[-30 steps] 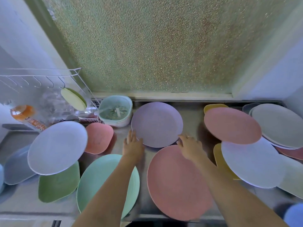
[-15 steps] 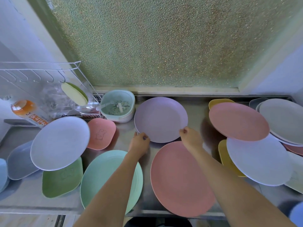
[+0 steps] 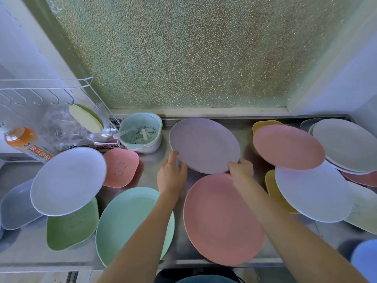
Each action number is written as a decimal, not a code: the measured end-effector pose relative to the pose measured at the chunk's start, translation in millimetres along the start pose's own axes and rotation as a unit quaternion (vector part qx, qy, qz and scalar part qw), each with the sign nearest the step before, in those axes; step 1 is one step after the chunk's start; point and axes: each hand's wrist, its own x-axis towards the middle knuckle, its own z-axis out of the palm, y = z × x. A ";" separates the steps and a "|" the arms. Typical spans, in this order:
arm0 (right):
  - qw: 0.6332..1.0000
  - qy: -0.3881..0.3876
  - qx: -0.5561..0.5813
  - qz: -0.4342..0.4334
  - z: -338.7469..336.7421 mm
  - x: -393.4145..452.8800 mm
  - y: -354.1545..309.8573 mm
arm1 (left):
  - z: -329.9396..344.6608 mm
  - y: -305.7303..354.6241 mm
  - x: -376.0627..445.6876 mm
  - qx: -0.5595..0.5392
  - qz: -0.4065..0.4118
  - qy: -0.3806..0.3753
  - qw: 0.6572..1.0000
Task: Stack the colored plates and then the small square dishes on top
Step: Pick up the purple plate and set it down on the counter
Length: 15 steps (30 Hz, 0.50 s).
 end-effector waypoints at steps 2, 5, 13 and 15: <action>1.000 -0.009 0.015 -0.014 -26.0 -1.3 11.4 | 1.3 -6.0 -9.7 0.019 0.041 -0.074 0.996; 0.999 -0.007 -0.010 -0.044 -61.0 -2.0 30.1 | 6.0 -16.3 -26.4 0.181 0.106 -0.197 0.958; 0.994 0.019 -0.071 -0.081 -108.5 -17.1 71.6 | 23.4 -34.5 -41.9 0.160 0.064 -0.288 0.942; 0.994 0.023 -0.064 -0.085 -112.6 -23.6 76.1 | 29.1 -34.3 -40.4 0.119 0.027 -0.261 0.958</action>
